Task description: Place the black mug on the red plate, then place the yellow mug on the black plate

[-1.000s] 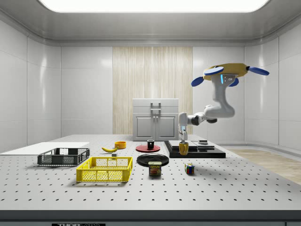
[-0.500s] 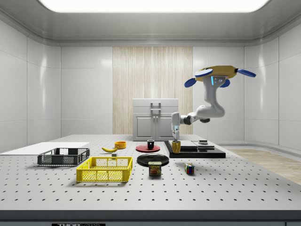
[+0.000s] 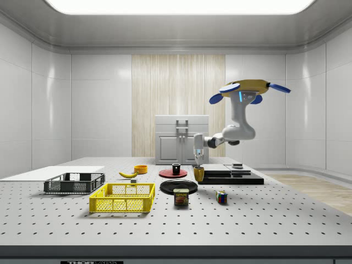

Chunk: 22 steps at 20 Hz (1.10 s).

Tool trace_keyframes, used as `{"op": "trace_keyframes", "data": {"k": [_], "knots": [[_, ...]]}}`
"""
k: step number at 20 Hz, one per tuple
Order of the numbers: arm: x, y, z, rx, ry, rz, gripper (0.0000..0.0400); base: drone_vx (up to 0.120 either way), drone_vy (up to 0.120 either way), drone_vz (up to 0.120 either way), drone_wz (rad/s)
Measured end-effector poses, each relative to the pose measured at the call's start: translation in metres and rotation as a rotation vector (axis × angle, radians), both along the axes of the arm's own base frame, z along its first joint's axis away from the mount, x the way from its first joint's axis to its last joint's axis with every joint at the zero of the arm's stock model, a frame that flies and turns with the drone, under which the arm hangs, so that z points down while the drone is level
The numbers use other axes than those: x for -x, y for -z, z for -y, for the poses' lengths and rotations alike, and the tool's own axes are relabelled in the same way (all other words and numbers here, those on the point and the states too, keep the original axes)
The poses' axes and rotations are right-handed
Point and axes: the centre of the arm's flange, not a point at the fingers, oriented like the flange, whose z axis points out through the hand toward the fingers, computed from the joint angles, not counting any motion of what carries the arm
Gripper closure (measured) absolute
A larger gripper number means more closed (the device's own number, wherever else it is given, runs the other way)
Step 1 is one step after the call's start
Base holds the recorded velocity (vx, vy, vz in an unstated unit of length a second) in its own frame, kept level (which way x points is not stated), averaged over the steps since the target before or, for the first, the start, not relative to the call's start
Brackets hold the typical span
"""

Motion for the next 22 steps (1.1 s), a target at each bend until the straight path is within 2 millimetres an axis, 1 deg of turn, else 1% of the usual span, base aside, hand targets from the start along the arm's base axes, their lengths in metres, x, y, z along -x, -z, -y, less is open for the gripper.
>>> {"op": "trace_keyframes", "data": {"k": [2,5,9,13,20,22], "knots": [[0.0,0.0,0.0,0.0,0.0,0.0,0.029,0.12,0.0,0.0,0.0],[0.0,0.0,0.0,0.0,0.0,0.0,0.029,0.12,-0.107,0.0,0.0],[0.0,0.0,0.0,0.0,0.0,0.0,0.029,0.12,-0.01,0.0,0.0],[0.0,0.0,0.0,0.0,0.0,0.0,0.029,0.12,-0.1,0.0,0.0],[0.0,0.0,0.0,0.0,0.0,0.0,0.029,0.12,0.0,0.0,0.0],[0.0,-0.0012,0.0,0.0,0.0,0.0,0.029,0.0,0.0,0.0,0.0]]}}
